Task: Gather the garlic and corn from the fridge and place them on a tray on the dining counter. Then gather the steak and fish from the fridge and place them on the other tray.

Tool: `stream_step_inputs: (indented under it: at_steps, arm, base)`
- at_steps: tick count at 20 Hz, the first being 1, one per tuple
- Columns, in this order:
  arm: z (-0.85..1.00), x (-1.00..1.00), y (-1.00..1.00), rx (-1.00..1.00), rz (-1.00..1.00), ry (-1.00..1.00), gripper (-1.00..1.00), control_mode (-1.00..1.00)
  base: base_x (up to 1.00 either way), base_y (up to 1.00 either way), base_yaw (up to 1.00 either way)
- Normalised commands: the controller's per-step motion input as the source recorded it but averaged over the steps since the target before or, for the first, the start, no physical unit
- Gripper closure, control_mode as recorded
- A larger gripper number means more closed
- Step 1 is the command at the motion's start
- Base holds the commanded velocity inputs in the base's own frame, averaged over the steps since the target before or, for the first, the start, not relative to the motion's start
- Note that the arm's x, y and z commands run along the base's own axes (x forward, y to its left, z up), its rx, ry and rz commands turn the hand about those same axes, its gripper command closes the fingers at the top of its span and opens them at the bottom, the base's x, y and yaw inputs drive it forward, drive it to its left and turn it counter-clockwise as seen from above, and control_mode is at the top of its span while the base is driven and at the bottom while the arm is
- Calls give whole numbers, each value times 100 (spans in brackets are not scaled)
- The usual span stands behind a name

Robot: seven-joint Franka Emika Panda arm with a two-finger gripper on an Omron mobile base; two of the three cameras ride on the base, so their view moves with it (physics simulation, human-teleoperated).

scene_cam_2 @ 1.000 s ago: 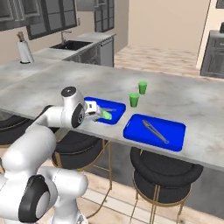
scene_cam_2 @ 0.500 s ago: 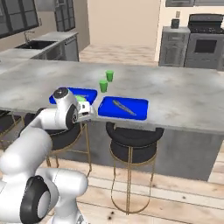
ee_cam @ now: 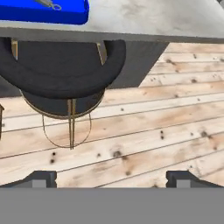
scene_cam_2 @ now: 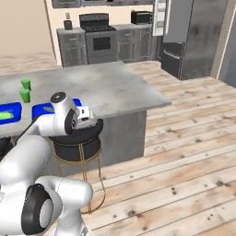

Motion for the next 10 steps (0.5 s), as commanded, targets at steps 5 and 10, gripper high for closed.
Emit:
stream_step_inputs:
  at_steps: [5, 10]
  arm:
    - [0, 0, 0, 0, 0, 0, -100, 100]
    - [0, 0, 0, 0, 0, 0, -100, 100]
  base:
    - [17, -8, -68]
    - [73, -39, -35]
